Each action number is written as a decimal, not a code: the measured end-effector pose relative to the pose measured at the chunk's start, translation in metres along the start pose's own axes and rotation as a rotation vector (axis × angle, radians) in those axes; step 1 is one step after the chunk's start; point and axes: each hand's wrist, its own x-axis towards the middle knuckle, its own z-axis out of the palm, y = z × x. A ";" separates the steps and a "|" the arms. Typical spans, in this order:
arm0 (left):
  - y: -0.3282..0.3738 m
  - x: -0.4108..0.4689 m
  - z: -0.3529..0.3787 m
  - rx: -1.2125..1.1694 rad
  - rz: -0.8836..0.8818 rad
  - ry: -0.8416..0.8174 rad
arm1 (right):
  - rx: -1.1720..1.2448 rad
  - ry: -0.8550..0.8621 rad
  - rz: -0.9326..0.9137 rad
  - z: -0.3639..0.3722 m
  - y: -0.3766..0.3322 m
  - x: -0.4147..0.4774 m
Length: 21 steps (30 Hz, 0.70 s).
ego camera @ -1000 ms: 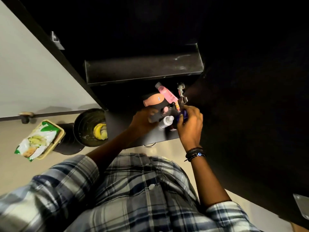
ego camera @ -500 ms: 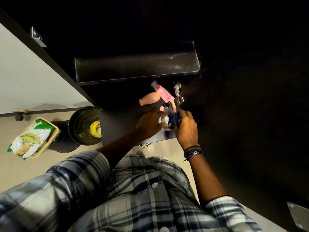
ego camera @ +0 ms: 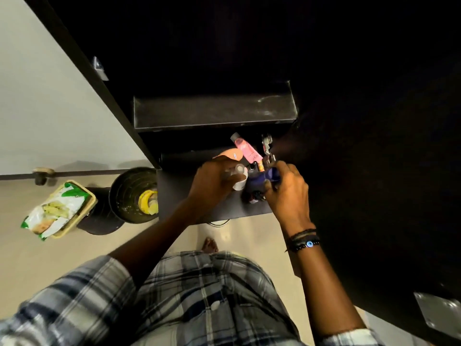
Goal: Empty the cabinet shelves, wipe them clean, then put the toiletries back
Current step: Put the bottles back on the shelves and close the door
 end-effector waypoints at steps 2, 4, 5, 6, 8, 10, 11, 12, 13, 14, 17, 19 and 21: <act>0.015 -0.005 -0.021 -0.021 0.049 0.039 | 0.087 0.046 -0.010 -0.018 -0.012 -0.004; 0.030 -0.009 -0.046 -0.029 0.110 0.083 | 0.228 0.090 -0.012 -0.037 -0.029 -0.007; 0.037 -0.011 -0.057 -0.036 0.129 0.109 | 0.298 0.098 -0.012 -0.044 -0.038 -0.009; 0.045 -0.011 -0.070 -0.040 0.140 0.143 | 0.360 0.107 -0.019 -0.052 -0.050 -0.009; 0.062 -0.012 -0.096 -0.080 0.134 0.211 | 0.479 0.124 -0.047 -0.068 -0.075 -0.009; 0.084 -0.014 -0.125 -0.171 0.129 0.241 | 0.586 0.145 -0.097 -0.086 -0.101 -0.005; 0.096 -0.016 -0.142 -0.203 0.149 0.258 | 0.633 0.171 -0.135 -0.096 -0.116 -0.002; 0.107 -0.018 -0.157 -0.217 0.171 0.274 | 0.673 0.189 -0.165 -0.106 -0.128 0.000; 0.117 -0.020 -0.169 -0.221 0.195 0.294 | 0.711 0.200 -0.187 -0.115 -0.139 0.002; 0.127 -0.021 -0.183 -0.212 0.223 0.319 | 0.745 0.214 -0.213 -0.126 -0.151 0.003; 0.158 -0.026 -0.222 -0.165 0.303 0.387 | 0.809 0.281 -0.293 -0.160 -0.184 0.006; 0.179 -0.026 -0.246 -0.148 0.373 0.406 | 0.821 0.330 -0.345 -0.184 -0.203 0.009; 0.199 -0.027 -0.266 -0.133 0.437 0.417 | 0.842 0.372 -0.387 -0.206 -0.219 0.011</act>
